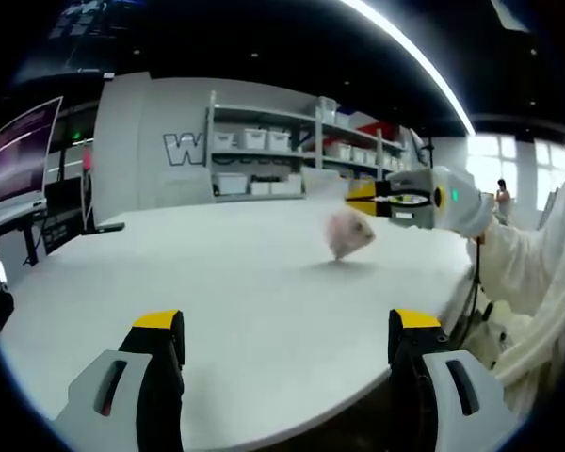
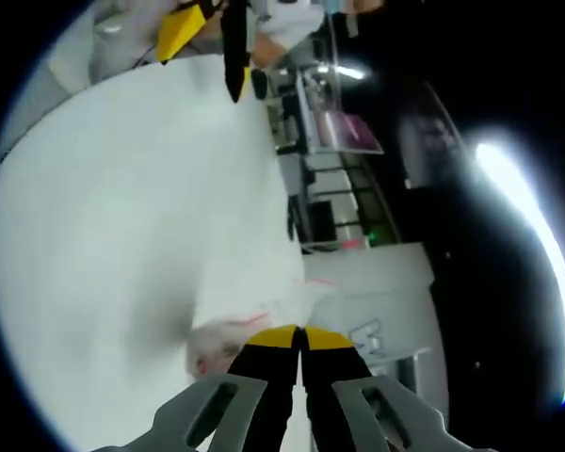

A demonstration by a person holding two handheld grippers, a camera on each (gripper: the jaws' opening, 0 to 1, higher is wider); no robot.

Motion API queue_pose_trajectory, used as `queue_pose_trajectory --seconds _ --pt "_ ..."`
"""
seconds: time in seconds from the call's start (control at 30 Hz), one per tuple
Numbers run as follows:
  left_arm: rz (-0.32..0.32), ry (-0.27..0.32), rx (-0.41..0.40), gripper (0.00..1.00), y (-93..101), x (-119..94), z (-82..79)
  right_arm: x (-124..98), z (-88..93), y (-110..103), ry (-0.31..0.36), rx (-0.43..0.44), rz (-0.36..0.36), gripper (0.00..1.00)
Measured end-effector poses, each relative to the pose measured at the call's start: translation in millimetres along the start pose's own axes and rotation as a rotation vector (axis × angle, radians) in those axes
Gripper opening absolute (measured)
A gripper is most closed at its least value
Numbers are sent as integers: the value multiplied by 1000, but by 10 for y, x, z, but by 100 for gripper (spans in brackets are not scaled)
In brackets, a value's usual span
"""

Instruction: Open the resealable bag by pulling the two sides of the seal apart until the entire bag opening is separated and visibly accessible.

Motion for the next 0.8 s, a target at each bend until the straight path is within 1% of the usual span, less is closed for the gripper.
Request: queue_pose_trajectory --seconds 0.3,0.8 --pt "-1 -4 -4 89 1 -4 11 -87 -133 -69 23 -18 -7 0" --pt "2 -7 -4 88 24 -13 2 -256 -297 -206 46 -12 -17 0"
Point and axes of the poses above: the point that each gripper's makers call its tool centre point, and the gripper's own axes: x roughly forward along the fingers, y roughly to its right, z roughly out of its underside, the point moved 2 cm from there along -x, roughly backward along the fingers, and after that the axes turned 6 degrees about -x, right-handed, at the moved point
